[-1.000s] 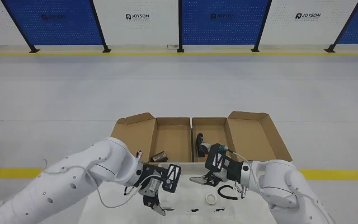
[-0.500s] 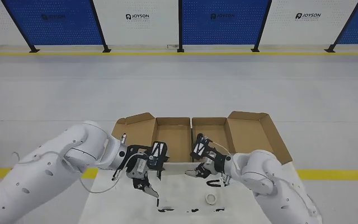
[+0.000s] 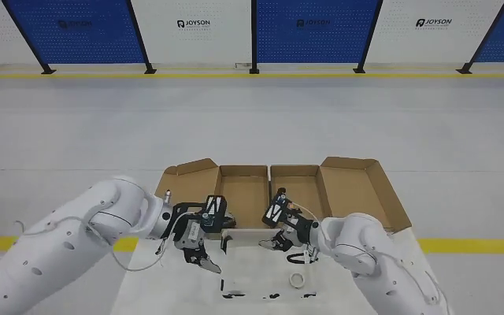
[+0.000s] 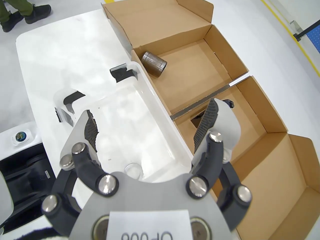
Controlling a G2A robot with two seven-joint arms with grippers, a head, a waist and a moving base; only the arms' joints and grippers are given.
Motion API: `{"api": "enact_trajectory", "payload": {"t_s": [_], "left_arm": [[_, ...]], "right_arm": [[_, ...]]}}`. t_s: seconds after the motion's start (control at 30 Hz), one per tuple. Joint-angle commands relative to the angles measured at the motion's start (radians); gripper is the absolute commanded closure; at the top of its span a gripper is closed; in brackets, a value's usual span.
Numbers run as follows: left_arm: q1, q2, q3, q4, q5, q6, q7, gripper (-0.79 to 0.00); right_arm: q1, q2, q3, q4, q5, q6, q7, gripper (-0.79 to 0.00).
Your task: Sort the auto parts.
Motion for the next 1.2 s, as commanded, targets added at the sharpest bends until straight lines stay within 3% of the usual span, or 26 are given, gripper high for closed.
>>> {"api": "enact_trajectory", "payload": {"t_s": [0.0,0.13,0.27,0.6,0.9,1.0,1.17], "left_arm": [[0.066,0.024,-0.06,0.024,0.059,-0.01,0.085,-0.785],[0.164,0.064,-0.162,0.061,0.148,-0.01,0.232,-0.785],[0.225,0.089,-0.206,0.021,0.195,-0.01,0.321,-0.785],[0.225,0.089,-0.206,0.021,0.195,-0.01,0.321,-0.785],[0.225,0.089,-0.206,0.021,0.195,-0.01,0.321,-0.785],[0.225,0.089,-0.206,0.021,0.195,-0.01,0.321,-0.785],[0.225,0.089,-0.206,0.021,0.195,-0.01,0.321,-0.785]], "right_arm": [[-0.018,0.005,0.008,0.001,-0.004,-0.027,-0.006,-0.785],[-0.057,0.014,0.019,0.004,-0.023,-0.066,-0.022,-0.785],[-0.091,0.021,0.016,-0.01,-0.063,-0.076,-0.019,-0.785],[-0.091,0.019,-0.05,-0.015,-0.155,0.029,0.126,-0.785],[-0.02,-0.005,-0.149,0.02,-0.18,0.142,0.281,-0.785],[-0.015,-0.007,-0.16,0.017,-0.191,0.158,0.305,-0.625],[0.0,-0.016,-0.219,0.031,-0.247,0.186,0.397,-0.468]]}}
